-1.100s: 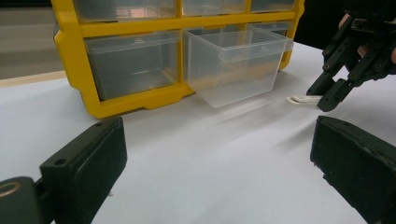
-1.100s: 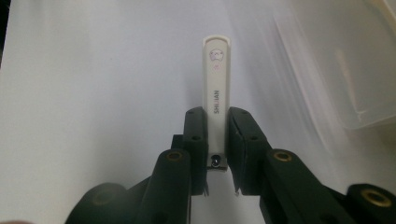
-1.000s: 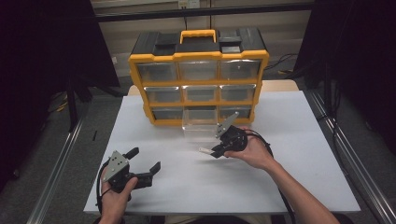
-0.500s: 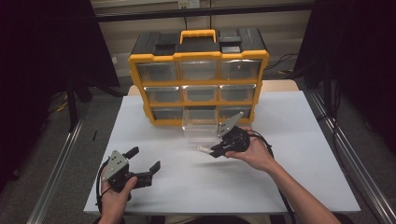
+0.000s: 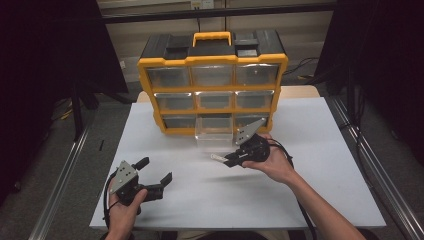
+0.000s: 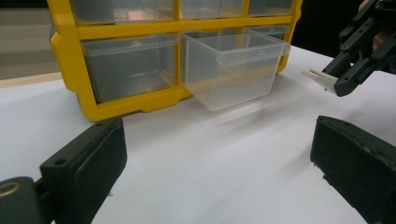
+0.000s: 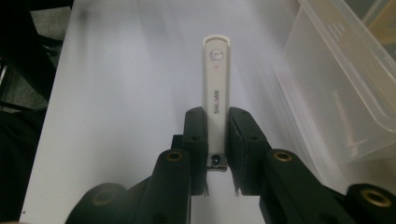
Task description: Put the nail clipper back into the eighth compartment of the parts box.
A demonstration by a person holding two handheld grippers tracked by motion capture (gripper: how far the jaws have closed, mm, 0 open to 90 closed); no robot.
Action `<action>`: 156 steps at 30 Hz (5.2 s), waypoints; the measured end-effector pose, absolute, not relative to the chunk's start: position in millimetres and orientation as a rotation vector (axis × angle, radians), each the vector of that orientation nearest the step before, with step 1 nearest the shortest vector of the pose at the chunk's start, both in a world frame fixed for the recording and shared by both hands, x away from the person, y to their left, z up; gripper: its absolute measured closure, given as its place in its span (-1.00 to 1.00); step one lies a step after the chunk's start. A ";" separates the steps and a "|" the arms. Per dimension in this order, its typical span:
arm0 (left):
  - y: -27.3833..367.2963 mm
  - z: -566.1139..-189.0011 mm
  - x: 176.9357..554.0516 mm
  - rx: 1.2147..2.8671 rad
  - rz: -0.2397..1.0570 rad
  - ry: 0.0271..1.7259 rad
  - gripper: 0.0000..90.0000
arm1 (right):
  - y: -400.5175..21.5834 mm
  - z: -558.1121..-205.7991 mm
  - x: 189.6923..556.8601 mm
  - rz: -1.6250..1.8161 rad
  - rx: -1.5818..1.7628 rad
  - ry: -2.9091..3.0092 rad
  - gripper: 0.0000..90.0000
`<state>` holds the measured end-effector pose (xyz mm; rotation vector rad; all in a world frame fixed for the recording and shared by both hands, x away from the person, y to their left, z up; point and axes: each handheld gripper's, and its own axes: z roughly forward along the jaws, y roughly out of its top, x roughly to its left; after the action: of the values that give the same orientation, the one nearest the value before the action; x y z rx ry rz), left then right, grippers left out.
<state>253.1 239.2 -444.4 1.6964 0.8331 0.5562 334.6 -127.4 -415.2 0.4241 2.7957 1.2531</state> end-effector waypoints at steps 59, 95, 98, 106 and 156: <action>239.3 -444.1 253.7 1.696 0.559 0.827 -0.92 | -126.1 -334.7 367.7 1.196 0.444 2.697 0.73; 240.7 -442.3 252.7 1.676 0.567 0.813 -0.92 | -102.4 -319.8 417.9 1.014 0.548 2.744 0.73; 240.9 -442.3 252.7 1.677 0.567 0.813 -0.92 | -99.5 -322.2 419.4 0.987 0.543 2.751 0.73; 240.7 -442.3 252.7 1.677 0.567 0.813 -0.92 | -97.1 -325.0 425.3 0.941 0.571 2.768 0.73; 240.9 -443.7 253.7 1.691 0.563 0.819 -0.92 | -83.4 -376.1 443.4 0.726 0.675 2.896 0.68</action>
<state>253.7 240.9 -443.7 1.6908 0.8187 0.5626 443.4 -83.4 -376.1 0.6749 2.8958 0.7262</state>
